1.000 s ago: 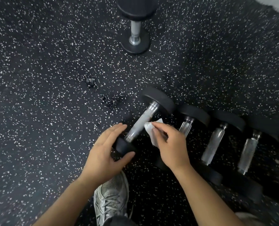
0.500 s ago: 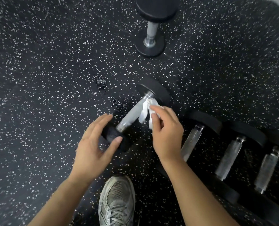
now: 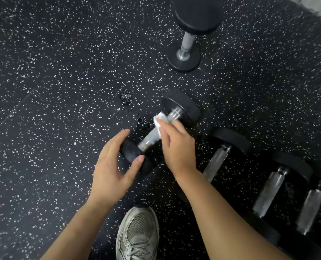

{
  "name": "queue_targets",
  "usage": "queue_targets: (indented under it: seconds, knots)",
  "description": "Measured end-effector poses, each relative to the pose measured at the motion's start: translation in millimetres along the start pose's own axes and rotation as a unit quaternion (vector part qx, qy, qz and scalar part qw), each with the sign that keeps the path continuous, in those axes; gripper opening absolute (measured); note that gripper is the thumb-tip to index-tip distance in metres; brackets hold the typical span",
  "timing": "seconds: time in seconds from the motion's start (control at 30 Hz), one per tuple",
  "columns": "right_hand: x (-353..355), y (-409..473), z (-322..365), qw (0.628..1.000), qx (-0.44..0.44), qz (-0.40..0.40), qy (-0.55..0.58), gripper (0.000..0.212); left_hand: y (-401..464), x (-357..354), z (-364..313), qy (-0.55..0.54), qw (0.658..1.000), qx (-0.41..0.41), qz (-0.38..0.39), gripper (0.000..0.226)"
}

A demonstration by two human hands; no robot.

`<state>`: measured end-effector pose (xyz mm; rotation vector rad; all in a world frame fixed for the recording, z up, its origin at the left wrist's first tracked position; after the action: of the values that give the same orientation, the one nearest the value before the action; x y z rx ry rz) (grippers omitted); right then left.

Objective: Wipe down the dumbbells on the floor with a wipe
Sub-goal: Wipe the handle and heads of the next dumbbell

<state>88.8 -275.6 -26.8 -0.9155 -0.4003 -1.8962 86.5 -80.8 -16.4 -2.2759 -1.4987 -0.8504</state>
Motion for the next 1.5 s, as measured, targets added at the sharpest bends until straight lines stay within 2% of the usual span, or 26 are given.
queue_targets:
  seconds: [0.1,0.17,0.27,0.37,0.43,0.53,0.67,0.73,0.8,0.9,0.97,1.03,1.13,1.2,1.23,1.3,1.37,1.43,1.5]
  knots:
    - [-10,-15,-2,0.99,0.098,0.101,-0.003,0.03,0,-2,-1,-0.01,1.0,-0.007,-0.006,0.07]
    - [-11,-15,-5,0.985,0.127,0.114,-0.023,0.03,-1,-2,-1,-0.012,1.0,-0.007,-0.008,0.069]
    - [-2,-7,-19,0.991,0.113,0.038,-0.064,0.03,-1,-1,-2,-0.011,1.0,-0.004,-0.009,0.07]
    - [12,1,-38,0.998,-0.001,-0.059,-0.023,0.034,-1,-2,-3,-0.009,1.0,-0.005,-0.009,0.07]
    - [14,0,-41,0.996,-0.042,-0.075,-0.005,0.036,-2,-2,-4,-0.007,1.0,-0.008,-0.01,0.069]
    - [6,-3,-29,0.997,0.036,-0.046,-0.05,0.033,-2,-2,-4,-0.008,1.0,-0.007,-0.011,0.068]
    - [-7,-17,-13,0.975,0.188,0.085,-0.077,0.037,1,0,-1,-0.01,1.0,-0.007,-0.016,0.065]
    - [-10,-18,-12,0.969,0.209,0.098,-0.082,0.038,3,2,0,-0.006,1.0,-0.01,-0.022,0.062]
    - [-9,-11,-17,0.98,0.177,0.053,-0.076,0.032,4,3,0,0.004,1.0,-0.01,-0.028,0.059]
    - [0,8,-24,0.998,0.041,-0.044,-0.025,0.029,4,4,0,0.017,0.999,-0.005,-0.031,0.056]
    - [4,16,-27,0.996,-0.034,-0.082,-0.023,0.035,3,5,0,0.02,0.999,-0.006,-0.024,0.062]
    - [-2,15,-21,0.996,0.005,-0.073,-0.053,0.037,3,7,2,0.021,1.0,-0.006,-0.017,0.077]
    - [-16,-5,-7,0.986,0.148,0.05,-0.057,0.044,5,7,4,0.014,1.0,-0.008,-0.026,0.087]
    - [-22,-14,-4,0.972,0.186,0.123,-0.074,0.058,5,7,6,0.013,0.999,-0.009,-0.028,0.089]
    - [-22,-15,-5,0.971,0.187,0.127,-0.08,0.061,5,7,7,0.012,0.999,-0.008,-0.029,0.09]
    - [-19,-14,-12,0.978,0.166,0.091,-0.084,0.049,4,8,7,0.012,0.999,-0.005,-0.032,0.091]
    - [-10,-8,-27,0.992,0.098,0.031,-0.071,0.035,5,8,6,0.016,0.999,-0.004,-0.028,0.091]
    - [2,-5,-44,0.999,0.002,-0.015,-0.04,0.031,5,7,3,0.026,0.999,-0.01,-0.024,0.09]
    - [11,-6,-51,0.999,-0.038,-0.028,-0.004,0.028,4,6,2,0.032,0.999,-0.012,-0.022,0.091]
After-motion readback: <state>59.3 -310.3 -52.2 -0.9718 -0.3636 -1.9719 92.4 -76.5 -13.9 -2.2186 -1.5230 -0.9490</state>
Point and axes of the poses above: each hand's wrist, its own y-axis towards the middle knuckle, its own x-axis out of the back of the hand, z = x × y, the point moved 3 cm from there along y, towards the middle knuckle, and after that the axes turned 15 degrees about -x, right-handed, at the moved point
